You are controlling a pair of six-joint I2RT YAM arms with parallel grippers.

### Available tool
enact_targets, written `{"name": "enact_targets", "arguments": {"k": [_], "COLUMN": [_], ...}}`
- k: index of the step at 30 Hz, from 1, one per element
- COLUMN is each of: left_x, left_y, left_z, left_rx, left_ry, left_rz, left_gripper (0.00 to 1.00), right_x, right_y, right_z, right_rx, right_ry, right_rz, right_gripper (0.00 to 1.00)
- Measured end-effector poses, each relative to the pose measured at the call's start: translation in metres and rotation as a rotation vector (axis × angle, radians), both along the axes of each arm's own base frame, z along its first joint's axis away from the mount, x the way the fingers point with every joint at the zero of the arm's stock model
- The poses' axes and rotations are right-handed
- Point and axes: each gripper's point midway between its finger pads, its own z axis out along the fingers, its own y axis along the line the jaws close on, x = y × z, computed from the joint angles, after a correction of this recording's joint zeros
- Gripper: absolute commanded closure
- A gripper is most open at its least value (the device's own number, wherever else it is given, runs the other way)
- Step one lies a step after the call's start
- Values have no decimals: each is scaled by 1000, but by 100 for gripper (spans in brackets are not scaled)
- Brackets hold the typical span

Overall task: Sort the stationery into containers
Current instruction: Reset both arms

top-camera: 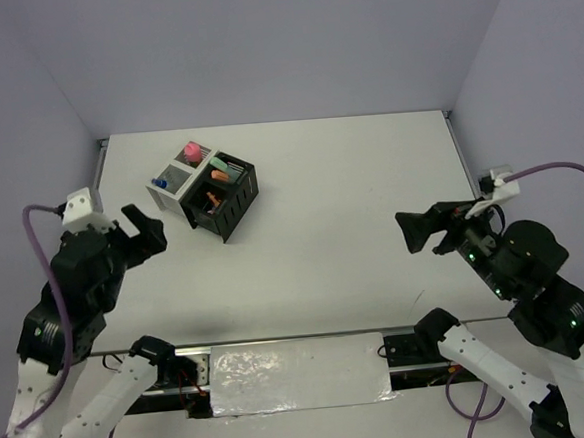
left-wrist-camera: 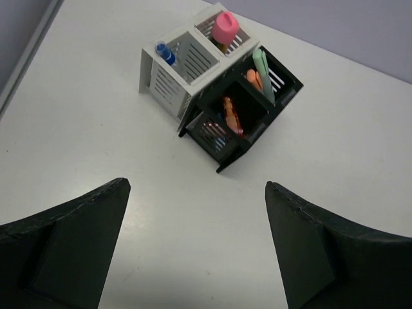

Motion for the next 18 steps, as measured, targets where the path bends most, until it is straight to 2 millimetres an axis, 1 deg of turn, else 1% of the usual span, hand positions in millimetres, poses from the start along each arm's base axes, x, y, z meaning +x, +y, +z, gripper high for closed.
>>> {"name": "enact_targets", "arguments": {"k": [3, 5, 8, 10, 13, 16, 18], "left_x": [-30, -50, -77, -91, -102, -105, -104], "left_y": [4, 10, 22, 27, 32, 33, 34], "left_z": [-2, -6, -15, -20, -22, -22, -23], "left_rx": [1, -4, -9, -14, -13, -5, 1], "left_ry": [-10, -20, -37, -48, -45, -28, -14], "left_rz": [-50, -58, -52, -52, -48, -43, -41], "left_gripper": [1, 0, 1, 1, 1, 1, 1], "right_x": [-14, -22, -32, -37, -40, -39, -38], "right_y": [-24, -37, -50, -56, -62, -64, -66], "right_z": [2, -2, -9, -17, -31, -41, -44], "right_rx": [-28, -40, -49, -49, -59, -71, -75], "right_ry": [-5, -1, 4, 4, 21, 44, 51], "right_rz": [-71, -108, -138, -154, -174, -193, -207], "right_gripper": [0, 0, 0, 0, 0, 0, 0]}}
